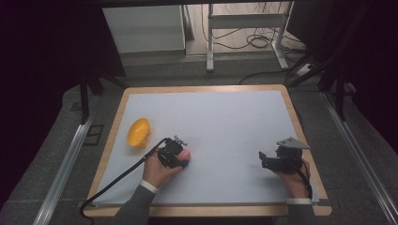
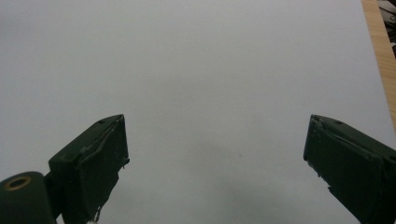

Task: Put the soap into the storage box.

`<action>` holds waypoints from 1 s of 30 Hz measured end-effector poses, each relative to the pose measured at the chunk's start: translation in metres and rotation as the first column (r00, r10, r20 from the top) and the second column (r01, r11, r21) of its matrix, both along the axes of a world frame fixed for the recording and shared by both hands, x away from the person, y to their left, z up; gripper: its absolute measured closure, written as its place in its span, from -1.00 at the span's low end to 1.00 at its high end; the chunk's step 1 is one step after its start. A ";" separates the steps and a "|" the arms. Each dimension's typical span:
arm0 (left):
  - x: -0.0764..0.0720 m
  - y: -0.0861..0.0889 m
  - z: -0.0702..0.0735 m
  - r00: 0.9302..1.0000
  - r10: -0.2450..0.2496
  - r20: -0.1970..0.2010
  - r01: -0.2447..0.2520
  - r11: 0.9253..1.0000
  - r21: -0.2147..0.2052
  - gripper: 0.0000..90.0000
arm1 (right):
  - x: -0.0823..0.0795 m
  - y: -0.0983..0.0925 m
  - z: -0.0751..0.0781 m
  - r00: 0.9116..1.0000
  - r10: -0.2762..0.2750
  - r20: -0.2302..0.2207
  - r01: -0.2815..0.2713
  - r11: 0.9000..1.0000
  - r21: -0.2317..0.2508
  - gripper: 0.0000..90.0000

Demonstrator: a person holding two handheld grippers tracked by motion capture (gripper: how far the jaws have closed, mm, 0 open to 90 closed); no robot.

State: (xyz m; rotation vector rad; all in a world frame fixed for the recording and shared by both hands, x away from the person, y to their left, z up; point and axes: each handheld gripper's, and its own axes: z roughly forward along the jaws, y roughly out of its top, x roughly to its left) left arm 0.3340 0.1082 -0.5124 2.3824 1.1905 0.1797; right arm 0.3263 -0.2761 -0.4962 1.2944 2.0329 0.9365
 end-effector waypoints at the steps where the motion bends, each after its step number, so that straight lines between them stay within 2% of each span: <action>1: 0.000 0.001 0.000 1.000 -0.002 0.000 0.002 1.000 -0.001 0.32 | 0.000 -0.001 0.000 1.000 -0.004 0.001 0.004 1.000 0.001 -0.86; 15: -0.002 0.015 0.014 1.000 0.000 0.031 0.002 0.999 -0.047 0.32 | 0.000 -0.001 -0.001 1.000 -0.007 -0.004 0.007 1.000 -0.003 -0.86; 30: -0.002 0.025 0.024 0.999 0.005 0.047 -0.002 0.998 -0.057 0.32 | 0.001 0.001 -0.003 1.000 -0.007 -0.012 0.007 1.000 -0.011 -0.86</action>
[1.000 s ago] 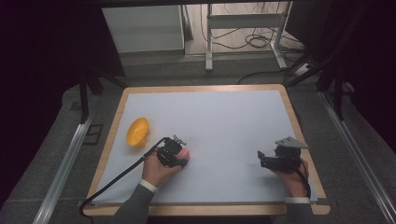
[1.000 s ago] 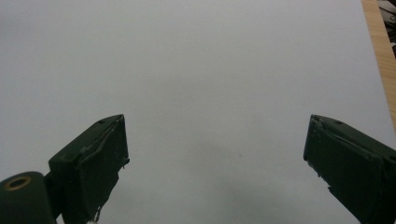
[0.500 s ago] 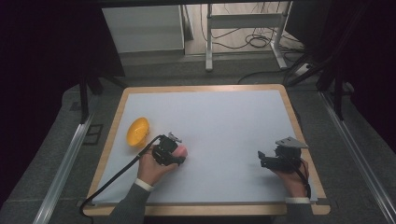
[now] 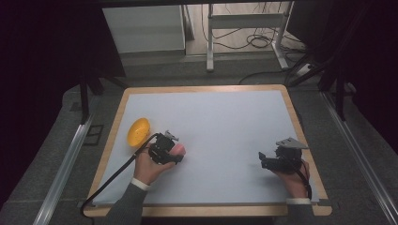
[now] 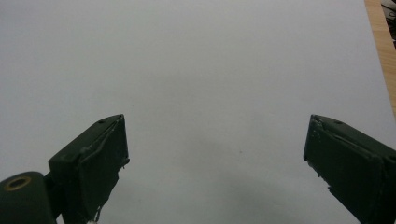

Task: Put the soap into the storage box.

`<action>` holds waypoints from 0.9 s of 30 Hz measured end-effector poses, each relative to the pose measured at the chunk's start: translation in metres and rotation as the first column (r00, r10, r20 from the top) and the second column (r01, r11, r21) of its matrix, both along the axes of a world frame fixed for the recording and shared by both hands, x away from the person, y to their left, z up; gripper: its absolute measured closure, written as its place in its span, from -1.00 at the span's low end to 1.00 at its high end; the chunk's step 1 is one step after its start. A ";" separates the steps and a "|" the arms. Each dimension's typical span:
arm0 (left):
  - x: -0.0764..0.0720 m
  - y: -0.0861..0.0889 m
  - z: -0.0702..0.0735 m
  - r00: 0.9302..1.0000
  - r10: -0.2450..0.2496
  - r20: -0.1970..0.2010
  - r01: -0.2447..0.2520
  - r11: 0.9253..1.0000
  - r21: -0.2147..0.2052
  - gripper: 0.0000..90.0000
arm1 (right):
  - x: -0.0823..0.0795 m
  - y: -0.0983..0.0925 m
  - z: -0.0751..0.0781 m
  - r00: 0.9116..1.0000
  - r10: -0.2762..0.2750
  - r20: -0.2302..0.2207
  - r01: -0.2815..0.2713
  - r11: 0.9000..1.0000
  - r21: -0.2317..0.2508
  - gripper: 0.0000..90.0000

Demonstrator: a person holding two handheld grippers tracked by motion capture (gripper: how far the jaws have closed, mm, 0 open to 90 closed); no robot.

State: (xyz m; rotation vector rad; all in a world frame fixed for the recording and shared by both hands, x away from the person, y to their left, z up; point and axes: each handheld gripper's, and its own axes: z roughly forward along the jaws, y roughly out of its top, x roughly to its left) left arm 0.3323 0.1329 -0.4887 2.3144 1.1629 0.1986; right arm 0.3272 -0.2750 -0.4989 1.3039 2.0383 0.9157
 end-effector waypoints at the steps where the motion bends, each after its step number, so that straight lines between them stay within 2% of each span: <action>1: 0.000 0.001 0.001 1.000 0.001 0.005 -0.001 1.000 -0.002 0.32 | 0.000 0.000 0.000 1.000 -0.004 -0.001 0.004 1.000 -0.003 -0.86; 19: 0.001 0.012 0.012 1.000 0.010 0.026 -0.010 1.000 -0.011 0.32 | 0.000 0.000 0.000 1.000 -0.009 0.003 0.009 1.000 -0.003 -0.86; 27: 0.003 0.023 0.021 0.999 0.030 0.040 -0.029 0.999 -0.023 0.32 | 0.000 0.000 0.000 1.000 -0.009 0.003 0.009 1.000 -0.005 -0.86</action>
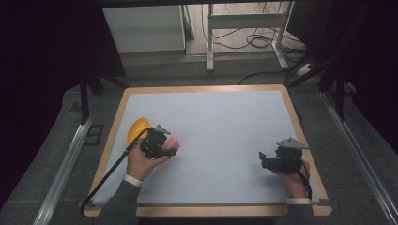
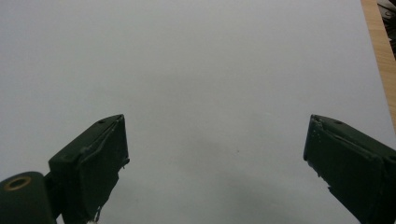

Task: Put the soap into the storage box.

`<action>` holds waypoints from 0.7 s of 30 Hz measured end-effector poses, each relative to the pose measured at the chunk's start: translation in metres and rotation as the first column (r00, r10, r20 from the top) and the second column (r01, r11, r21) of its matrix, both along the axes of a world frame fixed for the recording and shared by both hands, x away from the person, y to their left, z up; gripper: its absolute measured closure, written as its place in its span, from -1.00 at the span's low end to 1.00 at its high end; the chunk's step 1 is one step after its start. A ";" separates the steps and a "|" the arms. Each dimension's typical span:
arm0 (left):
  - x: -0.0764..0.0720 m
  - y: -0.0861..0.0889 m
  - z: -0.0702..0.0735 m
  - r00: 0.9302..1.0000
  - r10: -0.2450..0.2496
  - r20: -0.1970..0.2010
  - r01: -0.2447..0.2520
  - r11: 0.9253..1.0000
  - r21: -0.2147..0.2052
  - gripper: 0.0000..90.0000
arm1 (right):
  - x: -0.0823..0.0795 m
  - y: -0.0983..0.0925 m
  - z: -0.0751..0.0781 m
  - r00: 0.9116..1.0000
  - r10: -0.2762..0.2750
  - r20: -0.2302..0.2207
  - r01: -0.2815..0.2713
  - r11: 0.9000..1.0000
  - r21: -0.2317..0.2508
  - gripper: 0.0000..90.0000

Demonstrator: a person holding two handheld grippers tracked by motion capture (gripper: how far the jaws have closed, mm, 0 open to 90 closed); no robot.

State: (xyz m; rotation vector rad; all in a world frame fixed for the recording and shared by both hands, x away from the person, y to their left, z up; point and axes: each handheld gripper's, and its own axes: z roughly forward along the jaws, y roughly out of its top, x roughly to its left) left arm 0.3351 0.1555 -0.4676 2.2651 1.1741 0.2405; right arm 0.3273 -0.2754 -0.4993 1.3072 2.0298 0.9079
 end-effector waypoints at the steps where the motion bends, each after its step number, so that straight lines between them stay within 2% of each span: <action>1: 0.000 0.001 0.001 1.000 0.004 0.003 -0.004 1.000 -0.004 0.32 | 0.000 0.000 0.000 1.000 0.000 0.000 0.000 1.000 0.001 -0.86; 7: 0.001 0.008 0.006 1.000 0.020 0.013 -0.020 1.000 -0.008 0.32 | 0.000 0.000 0.000 1.000 -0.002 -0.002 0.002 1.000 -0.001 -0.86; 11: 0.001 0.012 0.009 0.999 0.034 0.034 -0.033 0.999 -0.013 0.32 | 0.000 0.001 -0.001 1.000 0.000 -0.002 0.000 1.000 -0.003 -0.86; 16: 0.002 0.015 0.011 0.999 0.031 0.025 -0.031 0.999 -0.013 0.33 | 0.000 0.001 0.000 1.000 0.000 -0.001 0.000 1.000 -0.003 -0.86; 21: 0.003 0.019 0.014 0.998 0.046 0.040 -0.045 0.999 -0.011 0.32 | 0.000 0.000 0.000 1.000 -0.002 0.002 0.002 1.000 -0.005 -0.86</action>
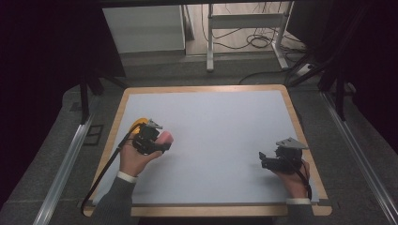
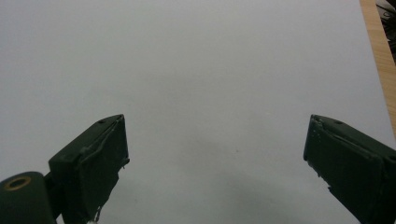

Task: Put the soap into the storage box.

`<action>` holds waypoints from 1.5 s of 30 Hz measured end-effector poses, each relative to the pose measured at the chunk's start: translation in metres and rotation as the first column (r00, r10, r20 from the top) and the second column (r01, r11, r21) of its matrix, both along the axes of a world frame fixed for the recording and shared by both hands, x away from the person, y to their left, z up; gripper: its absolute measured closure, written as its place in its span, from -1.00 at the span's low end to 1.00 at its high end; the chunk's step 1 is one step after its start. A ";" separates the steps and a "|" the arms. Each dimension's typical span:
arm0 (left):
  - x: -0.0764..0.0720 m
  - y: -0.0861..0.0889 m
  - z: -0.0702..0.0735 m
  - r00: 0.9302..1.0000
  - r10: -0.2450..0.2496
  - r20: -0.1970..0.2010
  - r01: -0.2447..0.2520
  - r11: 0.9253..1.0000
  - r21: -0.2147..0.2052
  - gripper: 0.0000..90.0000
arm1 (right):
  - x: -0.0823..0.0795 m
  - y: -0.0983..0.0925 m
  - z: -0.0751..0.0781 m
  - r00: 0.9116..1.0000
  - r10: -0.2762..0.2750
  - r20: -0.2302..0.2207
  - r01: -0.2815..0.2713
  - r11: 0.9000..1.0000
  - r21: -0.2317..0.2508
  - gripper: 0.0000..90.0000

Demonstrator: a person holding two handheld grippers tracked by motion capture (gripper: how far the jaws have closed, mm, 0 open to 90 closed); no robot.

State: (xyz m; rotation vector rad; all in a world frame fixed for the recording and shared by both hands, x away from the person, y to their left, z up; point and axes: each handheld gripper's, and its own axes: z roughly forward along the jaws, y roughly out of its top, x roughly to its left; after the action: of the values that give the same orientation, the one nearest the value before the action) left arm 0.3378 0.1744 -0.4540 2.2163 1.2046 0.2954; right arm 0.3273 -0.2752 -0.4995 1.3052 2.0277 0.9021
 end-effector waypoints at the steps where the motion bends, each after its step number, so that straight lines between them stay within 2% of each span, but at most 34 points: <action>1: 0.000 0.001 0.001 1.000 0.005 0.005 -0.005 1.000 -0.002 0.32 | 0.000 0.000 0.000 1.000 0.000 0.000 0.000 1.000 0.000 -0.86; 3: 0.000 0.004 0.002 1.000 0.011 0.018 -0.011 1.000 -0.002 0.33 | 0.000 0.000 0.000 1.000 0.000 -0.001 0.000 1.000 -0.001 -0.86; 11: -0.002 0.015 0.005 1.000 0.020 0.016 -0.020 1.000 -0.004 0.32 | 0.000 0.001 0.000 1.000 -0.003 0.003 0.003 1.000 -0.001 -0.86; 26: 0.000 0.041 0.011 0.997 0.073 0.021 -0.072 0.997 -0.021 0.32 | 0.000 0.000 0.000 1.000 -0.009 0.001 0.009 1.000 -0.002 -0.86; 34: 0.001 0.048 0.013 0.995 0.093 0.023 -0.092 0.995 -0.025 0.32 | 0.000 -0.001 0.000 1.000 -0.012 0.000 0.012 1.000 -0.005 -0.86; 37: 0.001 0.051 0.014 0.995 0.101 0.025 -0.100 0.995 -0.025 0.33 | 0.000 -0.001 -0.001 1.000 -0.024 -0.001 0.024 1.000 -0.021 -0.86; 45: 0.005 0.058 0.017 0.992 0.122 0.027 -0.121 0.992 -0.029 0.32 | 0.000 -0.002 -0.001 1.000 -0.024 0.000 0.024 1.000 -0.016 -0.86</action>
State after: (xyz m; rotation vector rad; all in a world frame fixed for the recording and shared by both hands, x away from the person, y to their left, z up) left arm 0.3424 0.2325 -0.4372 2.1120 1.3232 0.3560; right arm 0.3276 -0.2777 -0.5006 1.3183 2.0118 0.8733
